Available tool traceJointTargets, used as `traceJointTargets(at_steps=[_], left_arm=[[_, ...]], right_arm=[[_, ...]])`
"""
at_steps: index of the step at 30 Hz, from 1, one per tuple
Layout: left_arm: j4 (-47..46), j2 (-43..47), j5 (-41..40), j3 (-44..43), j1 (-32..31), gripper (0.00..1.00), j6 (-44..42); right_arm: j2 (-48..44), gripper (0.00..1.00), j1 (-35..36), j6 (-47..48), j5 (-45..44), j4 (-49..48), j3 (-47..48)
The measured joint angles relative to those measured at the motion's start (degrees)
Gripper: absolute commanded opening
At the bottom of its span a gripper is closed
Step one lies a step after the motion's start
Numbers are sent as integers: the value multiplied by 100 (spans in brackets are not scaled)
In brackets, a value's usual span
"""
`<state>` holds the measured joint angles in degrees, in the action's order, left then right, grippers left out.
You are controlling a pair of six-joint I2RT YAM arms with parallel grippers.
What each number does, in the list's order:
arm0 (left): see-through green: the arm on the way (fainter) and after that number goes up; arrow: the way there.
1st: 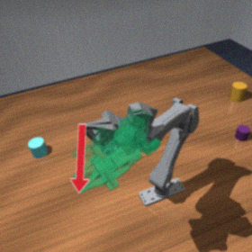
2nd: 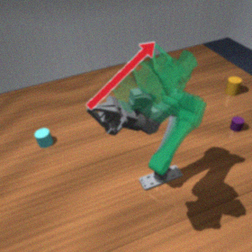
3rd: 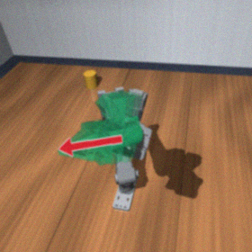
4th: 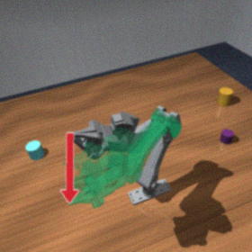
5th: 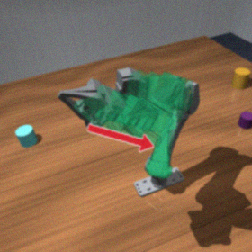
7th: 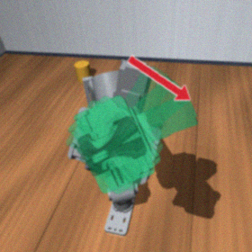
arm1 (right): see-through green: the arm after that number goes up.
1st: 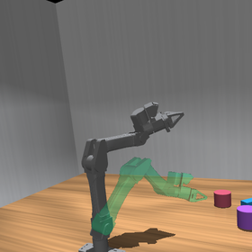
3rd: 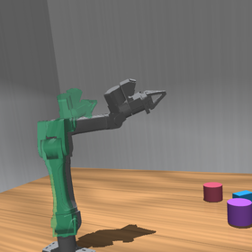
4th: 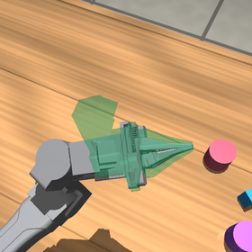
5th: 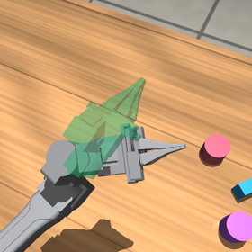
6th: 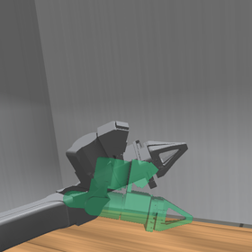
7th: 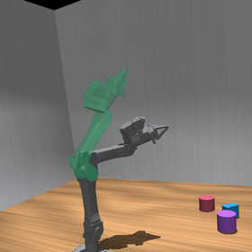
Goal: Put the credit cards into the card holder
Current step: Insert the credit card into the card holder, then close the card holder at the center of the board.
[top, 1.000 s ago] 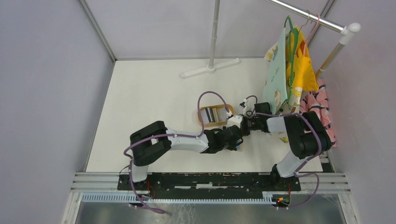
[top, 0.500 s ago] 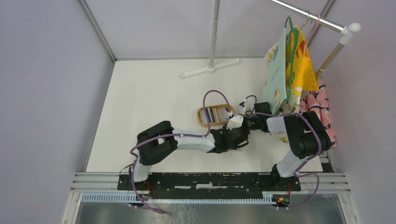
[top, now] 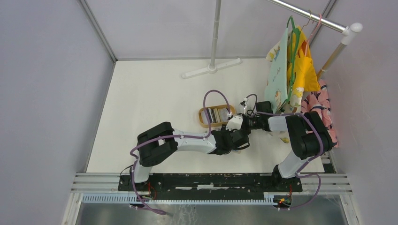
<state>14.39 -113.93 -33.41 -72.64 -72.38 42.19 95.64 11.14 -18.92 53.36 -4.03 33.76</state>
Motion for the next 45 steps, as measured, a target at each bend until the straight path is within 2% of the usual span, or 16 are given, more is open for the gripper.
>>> traceJointTargets(at_steps=[4,14,25,30,35,37,39,45], left_arm=[[-118,267,79,282,2,59,-15],[-935,1797,520,1641,-13,63,-459],[-1342,2697,-98,2949,7,78,-796],[-1801,2970,-122,3480,214,85,-820],[-2286,3029,369,3882,811,82,-817],[-2433,3027,619,3950,1075,73,-813],[-2597,3001,872,3971,1311,69,-774],[-3021,2662,1421,3952,1596,56,-743]], right_arm=[[-17,43,-7,216,39,149,63],[-229,43,-39,1263,35,815,275],[-1141,43,-15,2876,-90,1274,367],[-1755,43,216,4024,-116,1274,212],[-2579,49,439,5635,94,1318,-306],[-2787,49,446,6290,223,1445,-498],[-2841,49,448,6804,313,1620,-579],[-2649,46,446,7576,369,2009,-553]])
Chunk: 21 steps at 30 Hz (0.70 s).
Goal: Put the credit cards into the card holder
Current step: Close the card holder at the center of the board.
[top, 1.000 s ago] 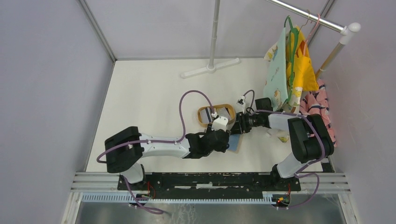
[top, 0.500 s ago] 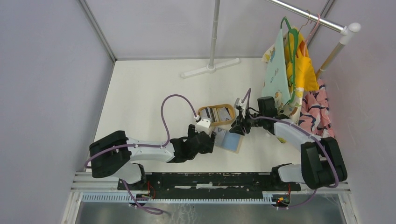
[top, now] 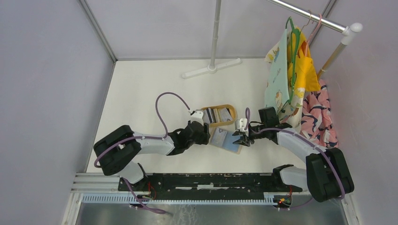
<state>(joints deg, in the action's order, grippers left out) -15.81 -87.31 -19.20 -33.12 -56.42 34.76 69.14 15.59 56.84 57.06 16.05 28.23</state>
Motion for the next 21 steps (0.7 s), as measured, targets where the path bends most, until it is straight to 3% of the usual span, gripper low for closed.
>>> traceJointTargets(at_steps=[12,21], left_arm=[[28,-511,129,-326,9,2,61],[98,-197,129,-197,4,2,59]], right_arm=[[101,43,7,382,-61,319,98],[188,42,48,625,-197,514,168]])
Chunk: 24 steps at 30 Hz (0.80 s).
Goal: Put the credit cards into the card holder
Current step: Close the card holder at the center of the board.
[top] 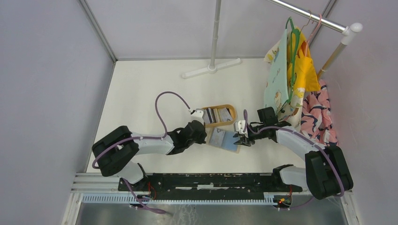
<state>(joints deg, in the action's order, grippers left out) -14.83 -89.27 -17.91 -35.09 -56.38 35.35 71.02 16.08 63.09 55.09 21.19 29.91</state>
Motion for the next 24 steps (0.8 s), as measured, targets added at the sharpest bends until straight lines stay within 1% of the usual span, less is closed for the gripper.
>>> traceJointTargets(at_steps=[5,11,16,21,24], left_arm=[[282,625,-35,232,-55,2,-2],[793,1410,-166,433,-304,2,-7],[1060,1965,-140,442,-463,2,-59],[1241,2011,-103,306,-511,2,-140],[1259,1853,-37,96,-542,2,-232]], right_arm=[[42,42,85,107,-120,79,0],[177,40,236,122,-221,79,15],[223,37,269,-120,-461,35,63],[319,35,269,-426,-846,13,221],[382,34,269,-525,-1126,28,376]])
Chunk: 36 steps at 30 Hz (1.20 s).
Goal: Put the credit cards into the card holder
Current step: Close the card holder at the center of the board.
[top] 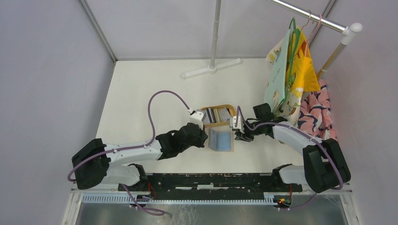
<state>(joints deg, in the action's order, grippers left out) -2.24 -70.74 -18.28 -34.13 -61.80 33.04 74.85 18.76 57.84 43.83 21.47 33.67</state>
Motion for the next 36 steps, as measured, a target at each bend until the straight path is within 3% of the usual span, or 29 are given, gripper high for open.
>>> traceJointTargets(at_steps=[10,32,36], left_arm=[[-439,-1167,509,-944,-243,2,-232],[-1709,-2944,1298,-1475,-433,2,-225],[-1952,-3097,1290,-1497,-428,15,-201]], right_arm=[[931,25,-2,-330,-160,254,352],[1447,26,-240,-1303,179,278,717],[1445,26,-306,-1416,79,275,719]])
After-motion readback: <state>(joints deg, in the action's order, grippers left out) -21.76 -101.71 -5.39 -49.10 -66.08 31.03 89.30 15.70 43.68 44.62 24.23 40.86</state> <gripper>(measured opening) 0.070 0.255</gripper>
